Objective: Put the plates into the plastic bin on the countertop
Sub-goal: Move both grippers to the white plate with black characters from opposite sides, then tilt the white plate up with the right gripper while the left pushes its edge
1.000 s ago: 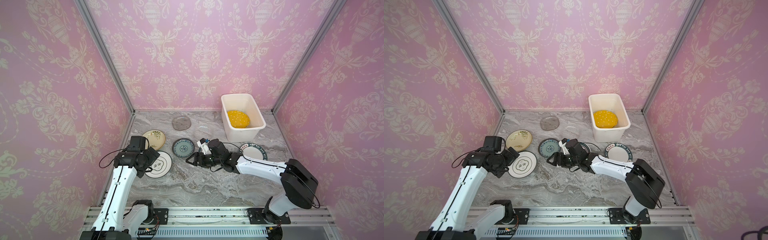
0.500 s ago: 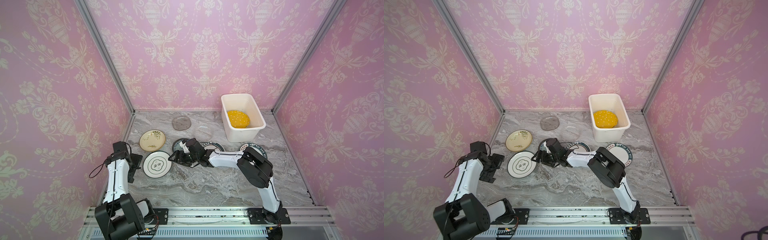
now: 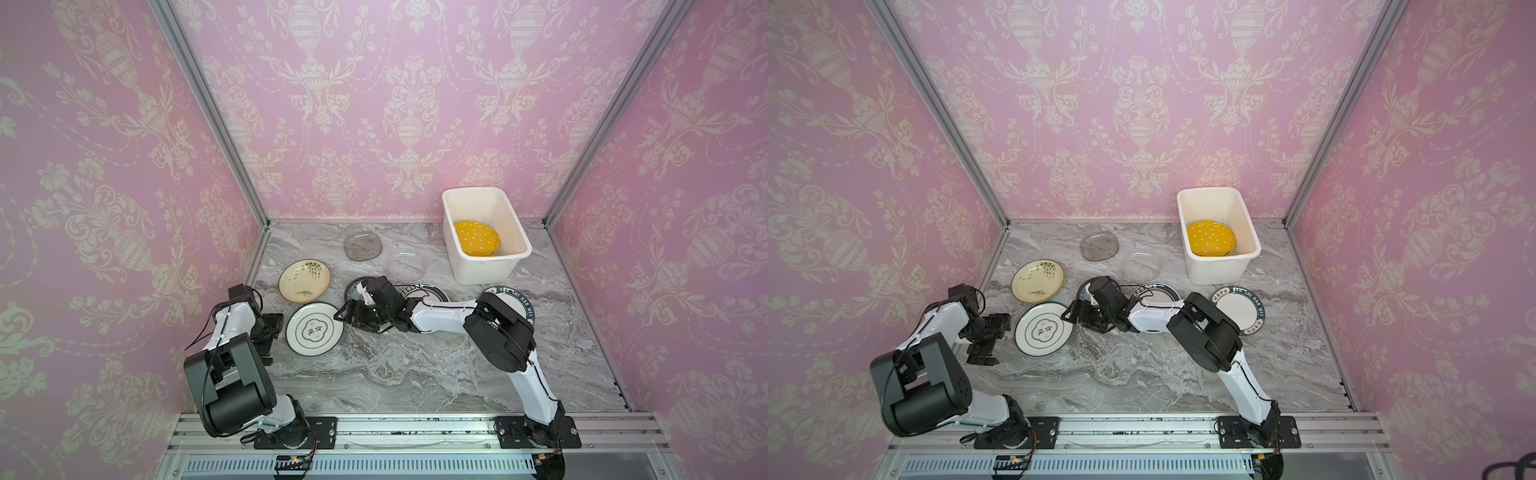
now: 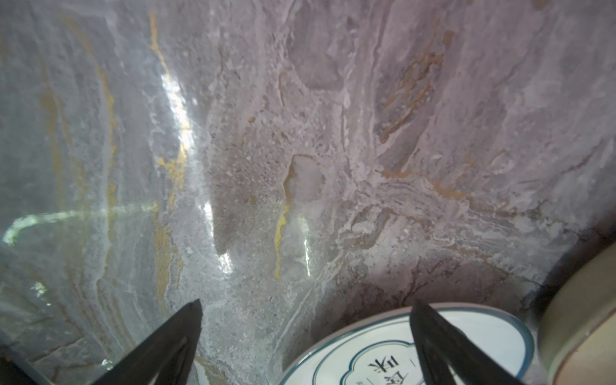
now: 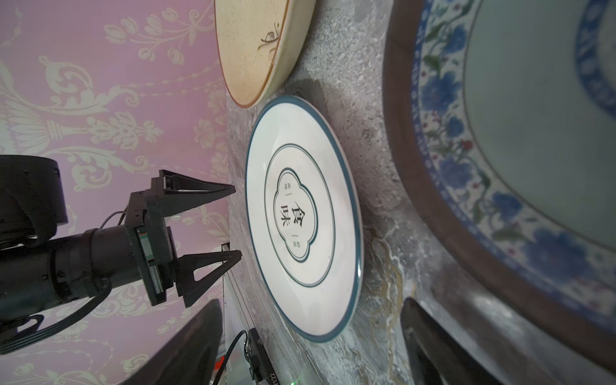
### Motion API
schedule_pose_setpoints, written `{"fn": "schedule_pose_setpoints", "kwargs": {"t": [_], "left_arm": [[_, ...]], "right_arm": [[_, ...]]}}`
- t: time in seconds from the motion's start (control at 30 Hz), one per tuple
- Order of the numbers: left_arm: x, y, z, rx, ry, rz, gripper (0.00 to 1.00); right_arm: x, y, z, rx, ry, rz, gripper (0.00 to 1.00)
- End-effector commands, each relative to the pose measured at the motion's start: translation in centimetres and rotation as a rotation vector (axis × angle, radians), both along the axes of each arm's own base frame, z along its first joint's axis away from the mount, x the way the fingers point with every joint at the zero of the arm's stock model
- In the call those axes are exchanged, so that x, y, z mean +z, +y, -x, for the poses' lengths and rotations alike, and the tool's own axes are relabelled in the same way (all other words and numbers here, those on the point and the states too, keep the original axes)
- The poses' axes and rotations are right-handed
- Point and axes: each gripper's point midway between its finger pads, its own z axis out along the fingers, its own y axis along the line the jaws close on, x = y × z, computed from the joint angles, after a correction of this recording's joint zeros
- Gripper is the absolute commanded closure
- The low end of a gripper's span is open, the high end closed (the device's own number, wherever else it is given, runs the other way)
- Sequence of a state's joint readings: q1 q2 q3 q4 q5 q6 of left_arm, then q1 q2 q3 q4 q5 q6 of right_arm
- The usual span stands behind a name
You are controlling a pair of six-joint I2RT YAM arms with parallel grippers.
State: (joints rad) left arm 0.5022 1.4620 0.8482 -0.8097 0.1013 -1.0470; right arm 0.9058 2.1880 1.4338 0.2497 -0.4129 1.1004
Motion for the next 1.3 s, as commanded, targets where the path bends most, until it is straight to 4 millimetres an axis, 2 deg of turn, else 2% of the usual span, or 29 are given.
{"fn": "schedule_pose_setpoints", "kwargs": {"t": [0.0, 0.2, 0.6, 1.0, 1.27], "left_arm": [[0.1, 0.7, 0.2, 0.076, 0.049, -0.004, 0.01], [-1.1, 0.7, 0.1, 0.134, 0.089, 0.025, 0.01], [-2.5, 0.5, -2.5, 0.151, 0.067, 0.076, 0.01], [-4.1, -1.7, -6.2, 0.069, 0.005, 0.164, 0.03], [-4.3, -2.3, -5.9, 0.068, 0.011, 0.166, 0.04]], "right_arm": [[-0.4, 1.1, 0.1, 0.022, 0.007, -0.007, 0.16], [-1.0, 1.8, 0.0, 0.037, 0.031, -0.026, 0.17], [-0.8, 3.3, 0.1, 0.076, 0.032, -0.091, 0.20], [-1.5, 4.6, 0.1, 0.103, 0.058, -0.124, 0.39], [-1.6, 5.0, 0.3, 0.115, 0.062, -0.136, 0.57]]}}
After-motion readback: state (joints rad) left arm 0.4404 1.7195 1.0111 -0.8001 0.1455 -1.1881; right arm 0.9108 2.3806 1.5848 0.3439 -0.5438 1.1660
